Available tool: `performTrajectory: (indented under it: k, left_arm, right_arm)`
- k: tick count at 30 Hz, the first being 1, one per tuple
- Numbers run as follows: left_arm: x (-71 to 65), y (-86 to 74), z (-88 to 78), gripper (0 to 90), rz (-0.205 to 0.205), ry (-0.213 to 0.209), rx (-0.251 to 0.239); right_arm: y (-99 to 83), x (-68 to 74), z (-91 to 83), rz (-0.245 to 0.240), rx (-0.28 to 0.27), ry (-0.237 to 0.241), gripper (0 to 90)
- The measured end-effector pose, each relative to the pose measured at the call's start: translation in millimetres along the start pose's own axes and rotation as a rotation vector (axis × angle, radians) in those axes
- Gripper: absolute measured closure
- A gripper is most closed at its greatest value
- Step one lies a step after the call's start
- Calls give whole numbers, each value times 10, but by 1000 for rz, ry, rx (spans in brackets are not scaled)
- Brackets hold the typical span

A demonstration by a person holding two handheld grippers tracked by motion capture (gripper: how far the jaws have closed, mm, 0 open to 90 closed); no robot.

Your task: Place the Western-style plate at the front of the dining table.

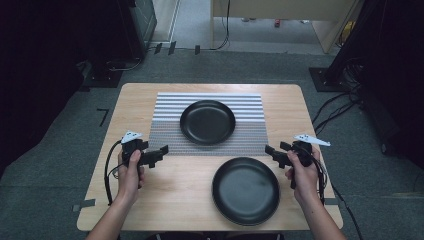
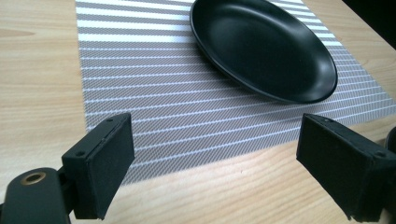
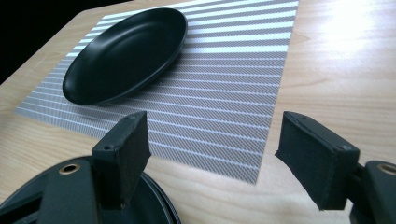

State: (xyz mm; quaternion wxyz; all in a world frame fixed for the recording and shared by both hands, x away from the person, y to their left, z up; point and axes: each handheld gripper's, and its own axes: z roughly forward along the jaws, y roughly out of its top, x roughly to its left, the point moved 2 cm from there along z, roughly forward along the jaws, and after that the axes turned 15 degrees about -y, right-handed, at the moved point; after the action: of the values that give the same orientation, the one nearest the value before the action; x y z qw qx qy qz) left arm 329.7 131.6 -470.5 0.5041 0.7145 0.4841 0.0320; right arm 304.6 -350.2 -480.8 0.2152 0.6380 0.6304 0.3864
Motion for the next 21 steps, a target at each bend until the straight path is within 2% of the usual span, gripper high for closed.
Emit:
performTrajectory:
  k: [5, 11, 21]
  left_arm:
    - [-5, -111, -94, 108, 7, -6, 5]
    - [21, -237, -212, 107, 11, 11, 6]
    - [148, -371, -468, 106, -18, 39, -25]
  right_arm:
    - [-80, -85, -71, 10, -2, -3, 245]
    - [-171, -221, -180, 28, -8, -19, 246]
    - [-351, -455, -357, 70, -18, -52, 249]
